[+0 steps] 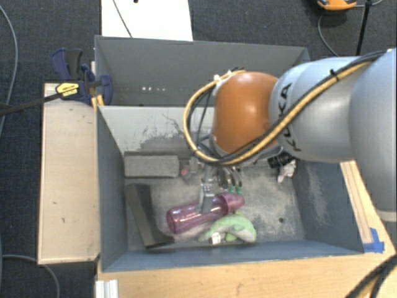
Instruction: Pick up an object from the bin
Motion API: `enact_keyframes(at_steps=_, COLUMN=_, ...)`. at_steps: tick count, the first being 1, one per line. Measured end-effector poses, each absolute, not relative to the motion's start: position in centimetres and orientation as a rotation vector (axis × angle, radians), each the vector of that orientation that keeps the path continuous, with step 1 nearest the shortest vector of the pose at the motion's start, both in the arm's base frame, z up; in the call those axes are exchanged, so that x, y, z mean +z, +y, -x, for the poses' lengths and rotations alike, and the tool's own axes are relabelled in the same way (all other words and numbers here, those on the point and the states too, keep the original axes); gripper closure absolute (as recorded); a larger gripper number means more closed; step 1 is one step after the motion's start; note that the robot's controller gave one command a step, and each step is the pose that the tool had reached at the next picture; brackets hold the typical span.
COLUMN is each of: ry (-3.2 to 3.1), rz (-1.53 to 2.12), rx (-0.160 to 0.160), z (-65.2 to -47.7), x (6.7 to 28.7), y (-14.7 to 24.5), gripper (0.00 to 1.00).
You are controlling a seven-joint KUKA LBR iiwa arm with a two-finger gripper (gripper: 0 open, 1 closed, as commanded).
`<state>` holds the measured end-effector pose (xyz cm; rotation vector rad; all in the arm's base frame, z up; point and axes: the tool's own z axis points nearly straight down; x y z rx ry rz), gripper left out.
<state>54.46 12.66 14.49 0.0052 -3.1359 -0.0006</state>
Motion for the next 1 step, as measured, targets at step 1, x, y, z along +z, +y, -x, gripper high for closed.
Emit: enact_keyframes(at_steps=1, ry=-3.144, rz=-0.001, rx=-0.002, z=-54.65, x=14.94, y=12.61, gripper=0.0)
